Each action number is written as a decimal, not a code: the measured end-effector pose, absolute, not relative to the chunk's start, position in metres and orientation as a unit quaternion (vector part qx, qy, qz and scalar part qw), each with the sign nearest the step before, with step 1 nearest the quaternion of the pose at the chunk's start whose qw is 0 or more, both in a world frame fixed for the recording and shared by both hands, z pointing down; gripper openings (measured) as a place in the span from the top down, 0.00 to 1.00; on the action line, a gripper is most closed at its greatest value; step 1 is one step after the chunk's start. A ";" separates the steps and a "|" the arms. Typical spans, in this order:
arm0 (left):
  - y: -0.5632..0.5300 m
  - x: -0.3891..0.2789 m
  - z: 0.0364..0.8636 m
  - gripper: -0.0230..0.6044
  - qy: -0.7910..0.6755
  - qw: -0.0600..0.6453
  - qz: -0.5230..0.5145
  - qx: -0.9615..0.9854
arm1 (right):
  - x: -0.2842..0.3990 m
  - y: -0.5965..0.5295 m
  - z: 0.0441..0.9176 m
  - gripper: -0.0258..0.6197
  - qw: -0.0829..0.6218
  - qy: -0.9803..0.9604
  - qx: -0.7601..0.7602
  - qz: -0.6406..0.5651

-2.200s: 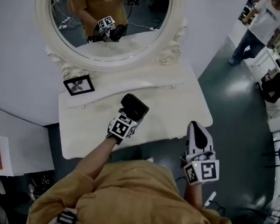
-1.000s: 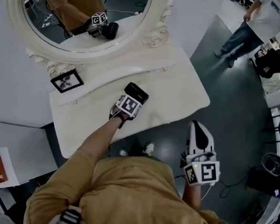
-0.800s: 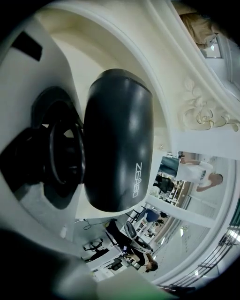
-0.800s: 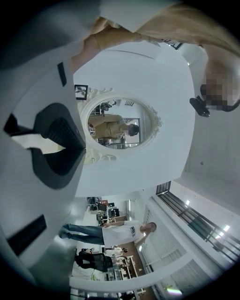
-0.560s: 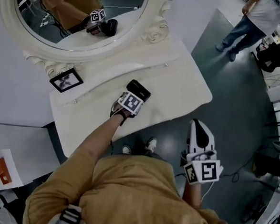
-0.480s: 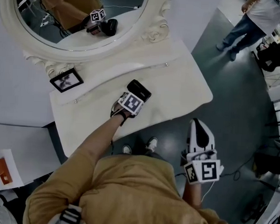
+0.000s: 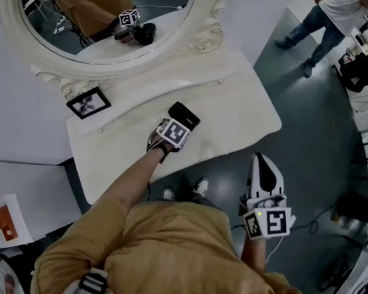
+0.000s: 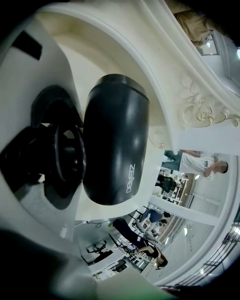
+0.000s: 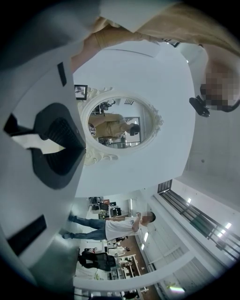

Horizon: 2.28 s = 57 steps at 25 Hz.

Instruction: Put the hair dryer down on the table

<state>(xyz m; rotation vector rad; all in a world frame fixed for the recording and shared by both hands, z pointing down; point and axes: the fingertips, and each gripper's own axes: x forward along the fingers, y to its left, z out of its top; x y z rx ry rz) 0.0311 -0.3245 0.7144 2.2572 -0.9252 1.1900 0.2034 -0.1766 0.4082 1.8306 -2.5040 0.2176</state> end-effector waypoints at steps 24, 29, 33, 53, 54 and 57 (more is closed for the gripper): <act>-0.274 0.029 0.731 0.51 -0.305 0.354 0.455 0.758 | 0.218 -0.171 0.413 0.96 0.012 -0.814 0.575 0.076; -0.264 0.028 0.733 0.51 -0.301 0.370 0.461 0.748 | 0.222 -0.169 0.414 0.96 0.012 -0.815 0.574 0.077; -0.268 0.023 0.733 0.42 -0.313 0.367 0.462 0.744 | 0.224 -0.170 0.415 0.96 0.009 -0.816 0.573 0.079; -0.301 -0.040 0.642 0.39 -0.427 0.271 0.322 0.800 | 0.160 -0.187 0.399 0.96 0.000 -0.859 0.510 0.052; -0.300 -0.045 0.635 0.39 -0.429 0.270 0.313 0.803 | 0.155 -0.187 0.398 0.96 0.001 -0.861 0.506 0.049; -0.297 -0.062 0.617 0.39 -0.440 0.260 0.298 0.806 | 0.138 -0.188 0.392 0.96 0.004 -0.867 0.496 0.039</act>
